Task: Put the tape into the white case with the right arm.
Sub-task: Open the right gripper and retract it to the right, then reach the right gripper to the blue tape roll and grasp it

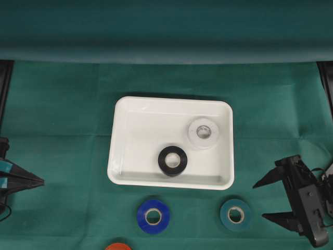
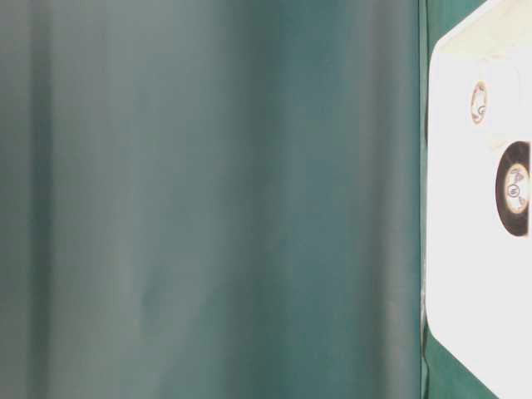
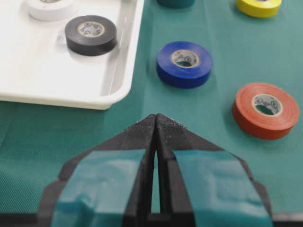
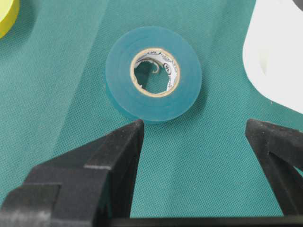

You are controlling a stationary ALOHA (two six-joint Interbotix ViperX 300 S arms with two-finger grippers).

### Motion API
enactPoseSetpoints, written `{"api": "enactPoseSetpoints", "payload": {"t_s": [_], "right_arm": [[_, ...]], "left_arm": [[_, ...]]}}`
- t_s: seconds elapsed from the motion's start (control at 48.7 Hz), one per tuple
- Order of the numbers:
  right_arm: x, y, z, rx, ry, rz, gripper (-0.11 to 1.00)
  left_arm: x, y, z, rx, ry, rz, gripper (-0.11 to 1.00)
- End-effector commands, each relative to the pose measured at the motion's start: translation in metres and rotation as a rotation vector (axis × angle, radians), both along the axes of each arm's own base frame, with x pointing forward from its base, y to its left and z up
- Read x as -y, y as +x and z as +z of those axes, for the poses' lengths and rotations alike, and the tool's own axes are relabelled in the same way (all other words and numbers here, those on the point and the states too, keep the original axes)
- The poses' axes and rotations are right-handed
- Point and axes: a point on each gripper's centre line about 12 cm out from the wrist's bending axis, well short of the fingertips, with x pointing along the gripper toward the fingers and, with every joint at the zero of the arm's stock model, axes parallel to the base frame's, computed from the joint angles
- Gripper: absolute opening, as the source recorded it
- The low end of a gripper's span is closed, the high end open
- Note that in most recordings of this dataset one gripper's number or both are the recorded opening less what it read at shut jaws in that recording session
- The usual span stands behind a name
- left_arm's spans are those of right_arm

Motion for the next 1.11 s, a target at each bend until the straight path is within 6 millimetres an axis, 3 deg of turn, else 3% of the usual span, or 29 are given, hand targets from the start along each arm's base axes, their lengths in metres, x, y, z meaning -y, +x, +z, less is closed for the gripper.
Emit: {"api": "enactPoseSetpoints", "payload": {"t_s": [0.0, 0.247, 0.411, 1.089], "right_arm": [[-0.003, 0.004, 0.006, 0.034, 0.014, 0.01, 0.74], [-0.008, 0.015, 0.009, 0.074, 0.041, 0.039, 0.73], [-0.011, 0.034, 0.007, 0.044, 0.039, 0.039, 0.73], [-0.027, 0.162, 0.014, 0.057, 0.027, 0.048, 0.73]], "left_arm": [[0.0, 0.001, 0.004, 0.012, 0.0, 0.003, 0.0], [-0.001, 0.001, 0.004, 0.009, 0.0, 0.005, 0.0], [0.0, 0.001, 0.004, 0.009, 0.0, 0.003, 0.0], [-0.001, 0.001, 0.004, 0.011, 0.0, 0.005, 0.0]]}}
